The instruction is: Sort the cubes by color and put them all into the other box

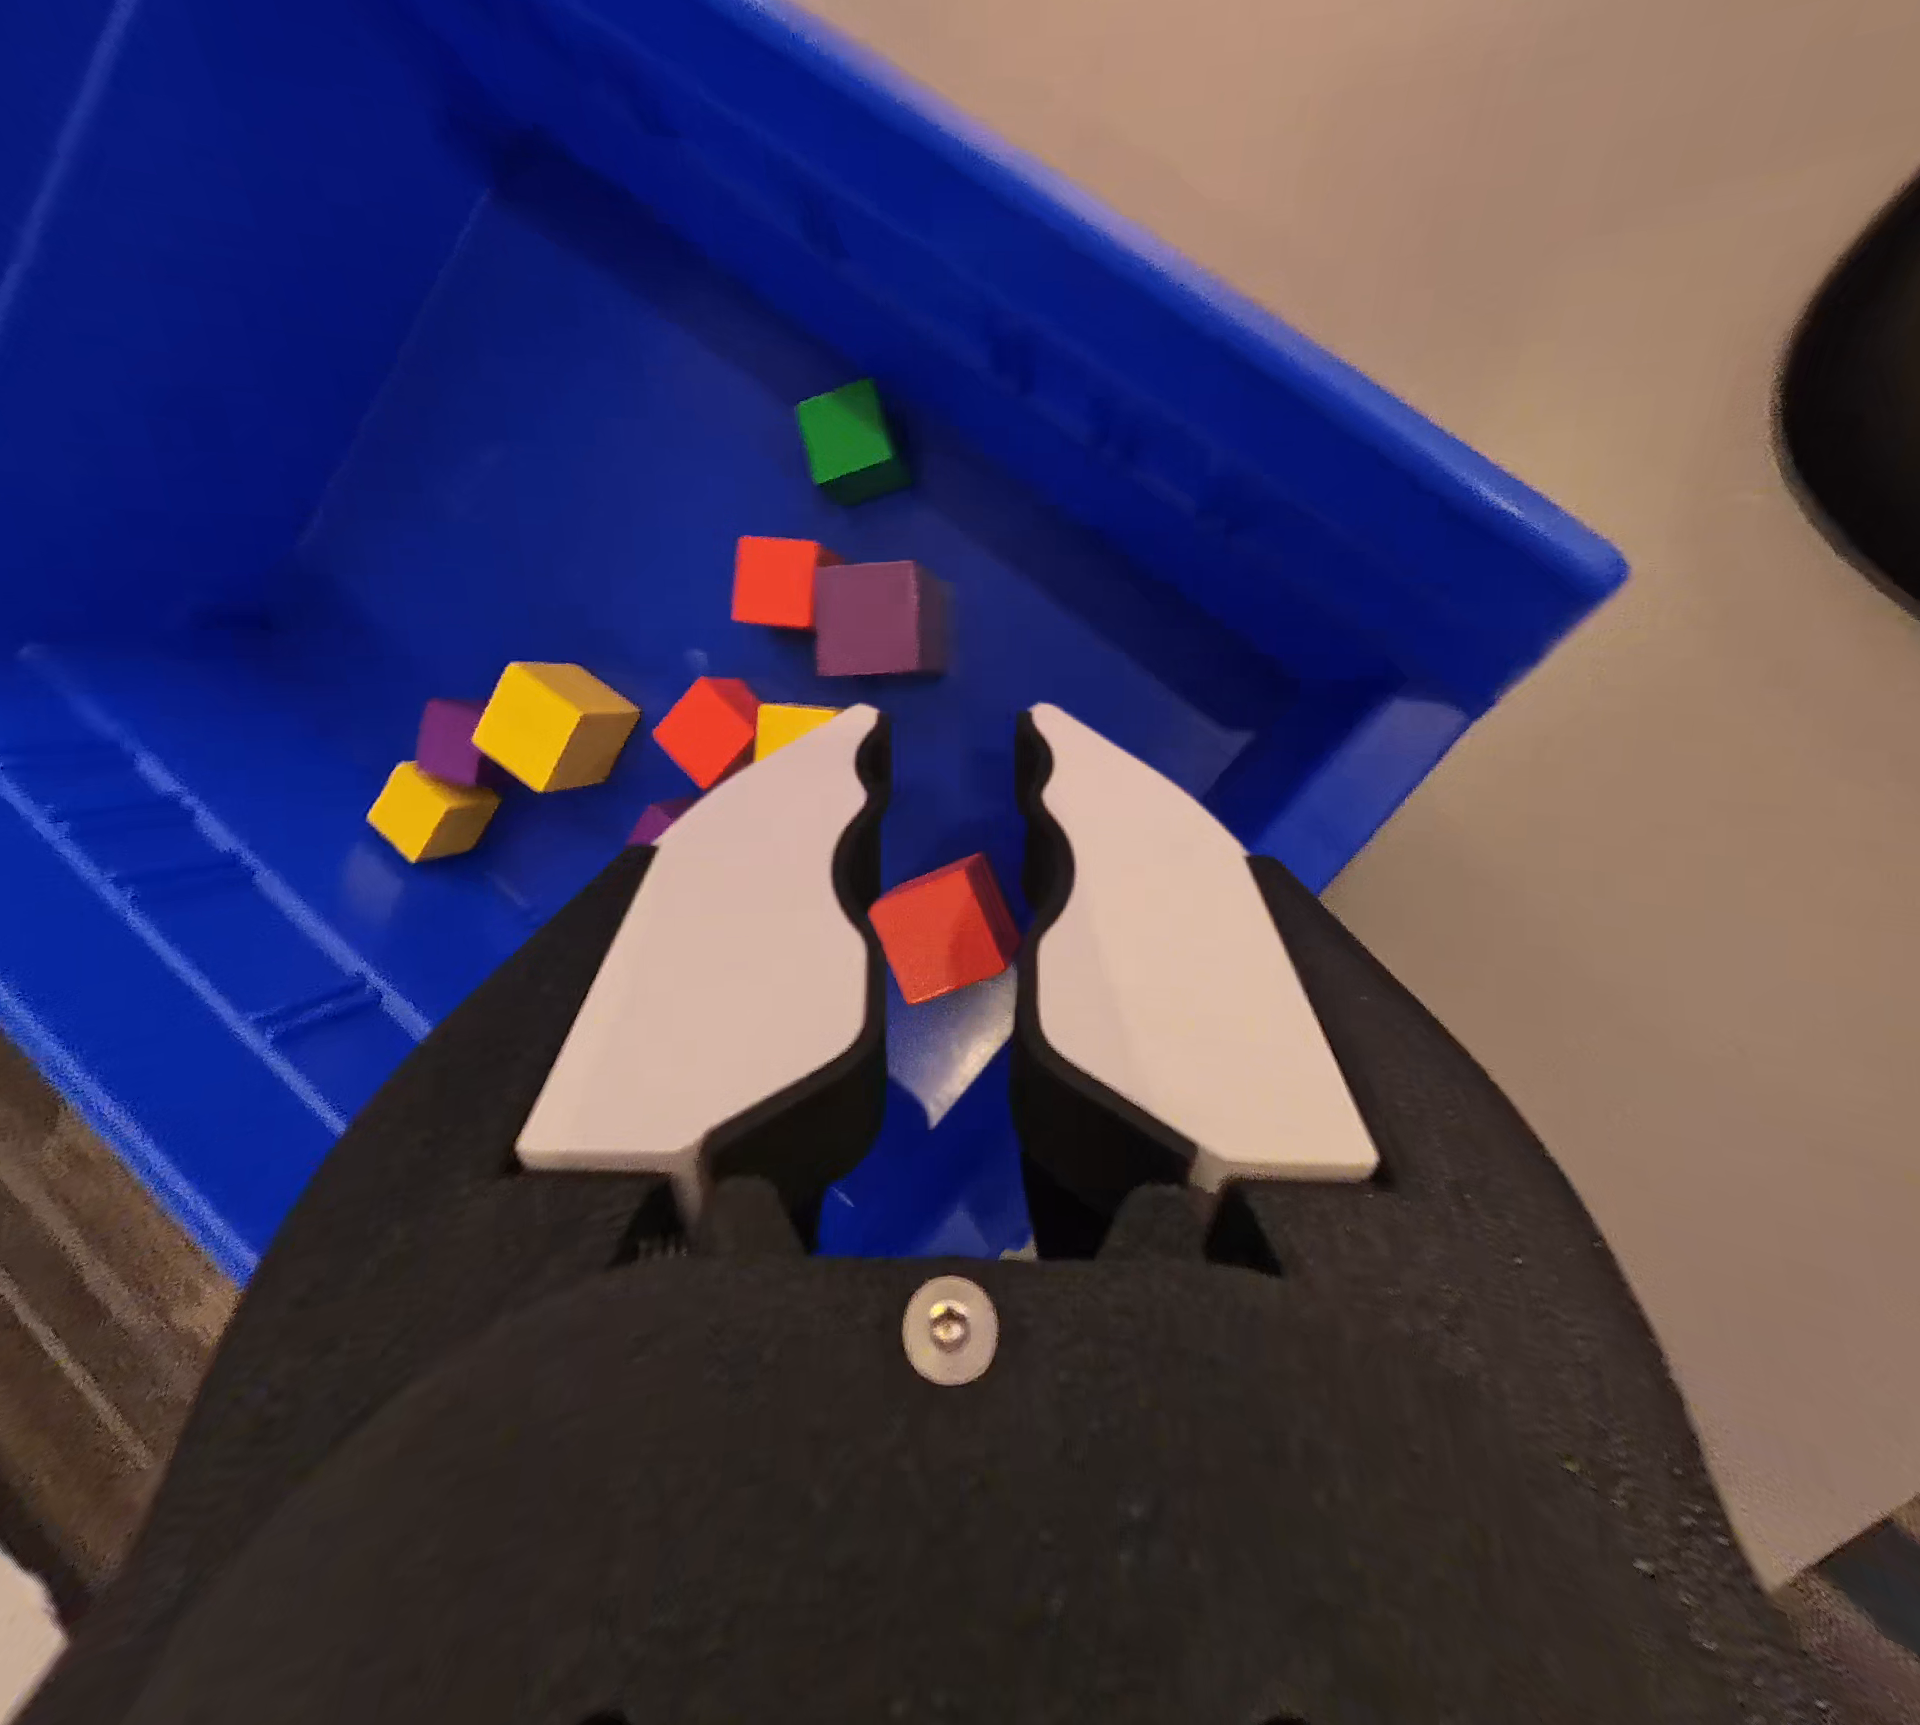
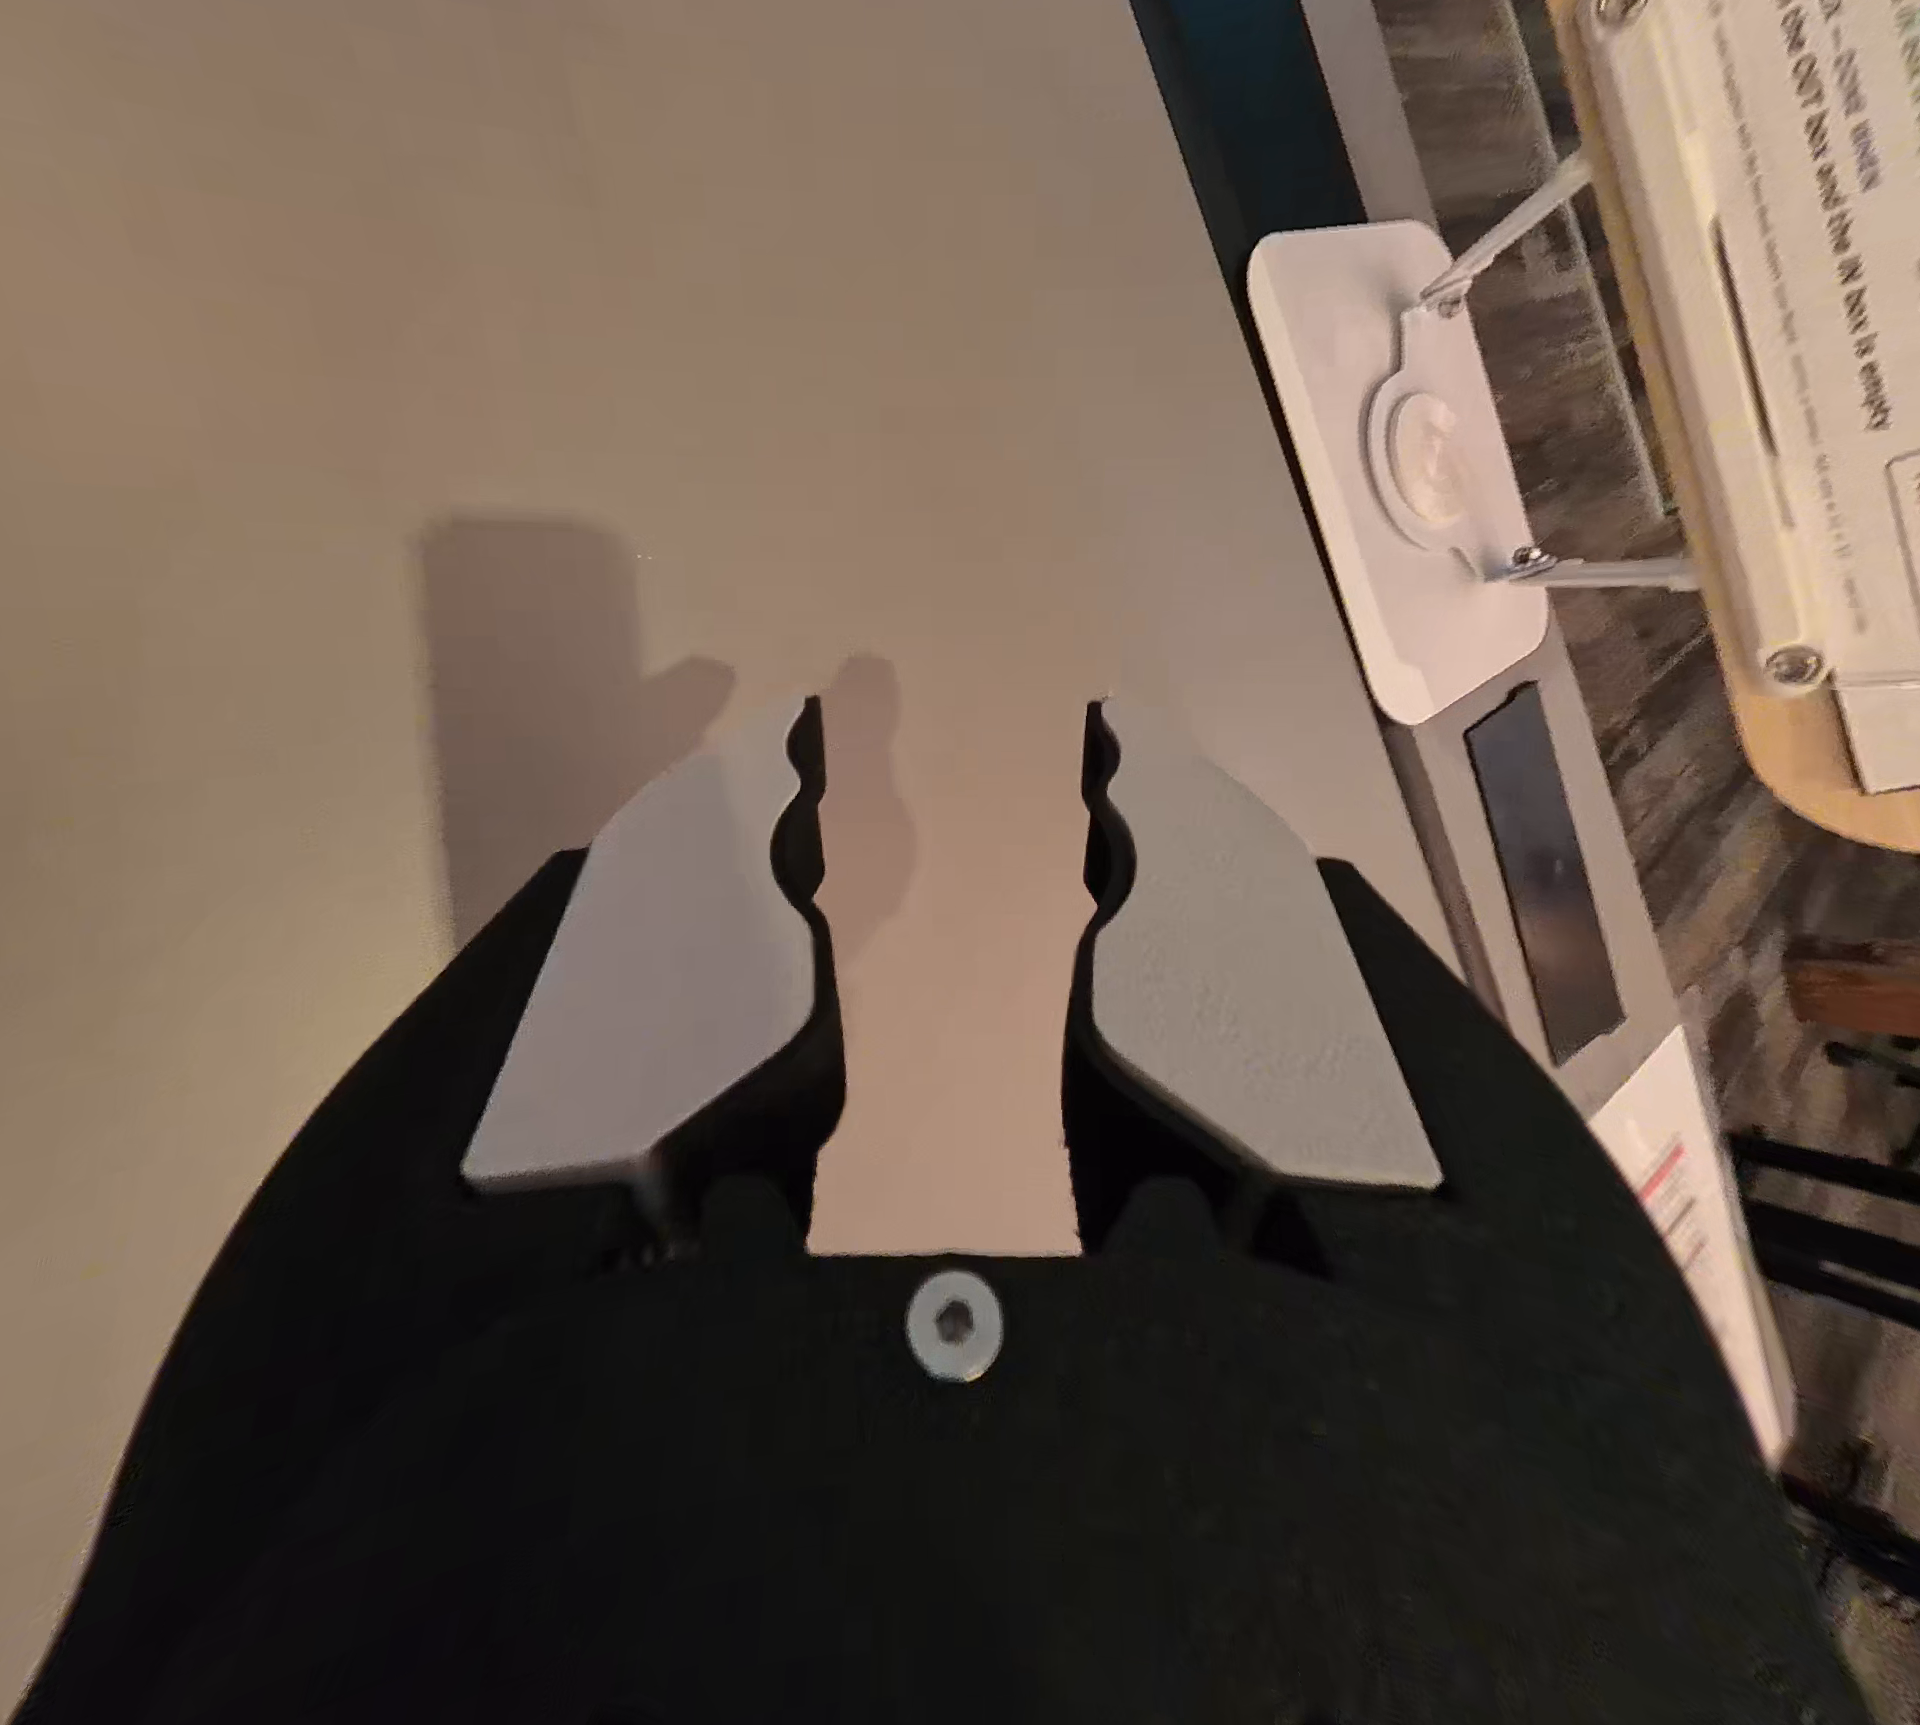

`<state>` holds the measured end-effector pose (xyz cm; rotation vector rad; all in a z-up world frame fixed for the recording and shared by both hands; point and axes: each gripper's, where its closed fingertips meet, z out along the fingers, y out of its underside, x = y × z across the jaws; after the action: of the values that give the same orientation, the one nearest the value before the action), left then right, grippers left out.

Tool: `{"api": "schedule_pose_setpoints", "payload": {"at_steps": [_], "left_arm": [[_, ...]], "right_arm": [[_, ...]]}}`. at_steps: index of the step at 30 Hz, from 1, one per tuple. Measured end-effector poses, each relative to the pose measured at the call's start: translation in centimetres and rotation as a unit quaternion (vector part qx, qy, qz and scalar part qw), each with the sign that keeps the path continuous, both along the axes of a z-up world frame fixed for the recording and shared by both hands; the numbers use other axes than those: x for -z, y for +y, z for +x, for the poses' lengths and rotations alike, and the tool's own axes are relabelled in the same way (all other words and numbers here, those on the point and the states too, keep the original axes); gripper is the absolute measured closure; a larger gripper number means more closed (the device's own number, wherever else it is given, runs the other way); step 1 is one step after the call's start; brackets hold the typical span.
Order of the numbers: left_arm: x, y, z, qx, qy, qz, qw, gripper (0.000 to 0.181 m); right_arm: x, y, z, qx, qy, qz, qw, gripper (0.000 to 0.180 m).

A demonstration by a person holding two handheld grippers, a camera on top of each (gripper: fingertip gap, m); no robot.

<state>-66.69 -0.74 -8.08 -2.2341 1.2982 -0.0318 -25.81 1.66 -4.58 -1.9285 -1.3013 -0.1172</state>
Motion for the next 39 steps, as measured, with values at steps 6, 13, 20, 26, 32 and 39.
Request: {"api": "schedule_pose_setpoints", "payload": {"at_steps": [6,13,20,26,32,39], "left_arm": [[0.9,0.4,1.1,0.06,0.007,0.027,0.998,0.158],[1.1,6.3,3.1,0.03,-0.015,0.064,0.997,0.149],[4.5,7.8,3.0,-0.006,0.024,0.006,1.0,0.142],[5.2,8.4,2.8,-0.006,0.039,0.025,0.999,0.154],[2.5,9.4,2.0,-0.039,0.001,0.092,0.995,0.159],[-10.4,8.0,5.9,-0.025,-0.104,0.292,0.95,0.159]], "right_arm": [[0.9,-0.1,1.4,0.047,0.011,-0.024,0.999,0.131],[1.3,-0.1,2.8,0.085,-0.006,-0.032,0.996,0.129],[0.7,-0.5,3.0,0.086,-0.013,-0.026,0.996,0.129],[1.3,-0.3,3.0,0.079,-0.017,-0.031,0.996,0.129],[0.9,0.1,3.2,0.061,-0.026,-0.025,0.998,0.129],[-2.4,1.4,2.4,0.038,0.03,-0.015,0.999,0.13]]}}
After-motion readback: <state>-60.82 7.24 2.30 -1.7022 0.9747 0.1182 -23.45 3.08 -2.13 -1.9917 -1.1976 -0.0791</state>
